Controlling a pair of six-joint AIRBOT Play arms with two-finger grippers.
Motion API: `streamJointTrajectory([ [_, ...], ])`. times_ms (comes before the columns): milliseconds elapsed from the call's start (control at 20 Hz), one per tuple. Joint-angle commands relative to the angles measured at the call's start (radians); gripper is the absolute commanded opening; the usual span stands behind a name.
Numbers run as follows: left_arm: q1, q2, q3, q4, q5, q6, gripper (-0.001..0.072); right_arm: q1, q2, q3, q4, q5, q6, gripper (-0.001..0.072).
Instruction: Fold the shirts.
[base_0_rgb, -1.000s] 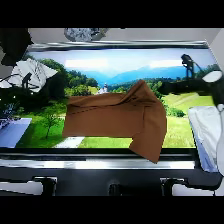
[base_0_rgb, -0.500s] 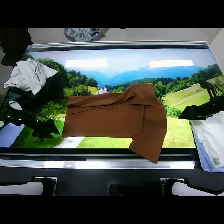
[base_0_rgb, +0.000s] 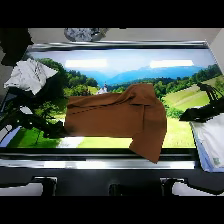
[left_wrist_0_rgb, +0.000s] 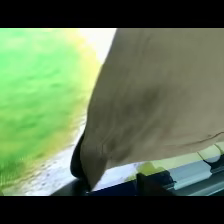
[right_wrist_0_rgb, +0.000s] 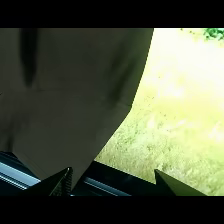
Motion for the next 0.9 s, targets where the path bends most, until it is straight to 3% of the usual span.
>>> streamJointTrajectory([
  [0, -0.021, -0.001, -0.005, 0.012, 0.158, -0.034, 0.0249, 0.000, 0.001, -0.015, -0.001, -0.006, -0.001, 0.0590],
  [50, -0.021, -0.001, -0.005, 0.012, 0.162, -0.034, 0.0248, 0.000, 0.001, -0.039, -0.001, -0.009, -0.005, 0.0590],
  [150, -0.021, -0.001, -0.005, 0.012, 0.162, -0.035, 0.0069, 0.000, 0.001, -0.112, 0.011, -0.037, -0.017, 0.0590],
  [250, -0.021, 0.000, -0.005, 0.011, 0.162, -0.037, 0.0030, 0.000, 0.001, -0.191, 0.040, -0.095, -0.034, 0.0591],
  [500, -0.021, 0.014, -0.005, 0.011, 0.162, -0.032, 0.0028, 0.000, -0.016, -0.314, 0.201, -0.257, -0.067, 0.0610],
  [850, -0.029, 0.052, -0.004, 0.011, 0.162, 0.002, 0.0027, 0.000, -0.140, -0.332, 0.238, -0.351, -0.033, 0.0609],
])
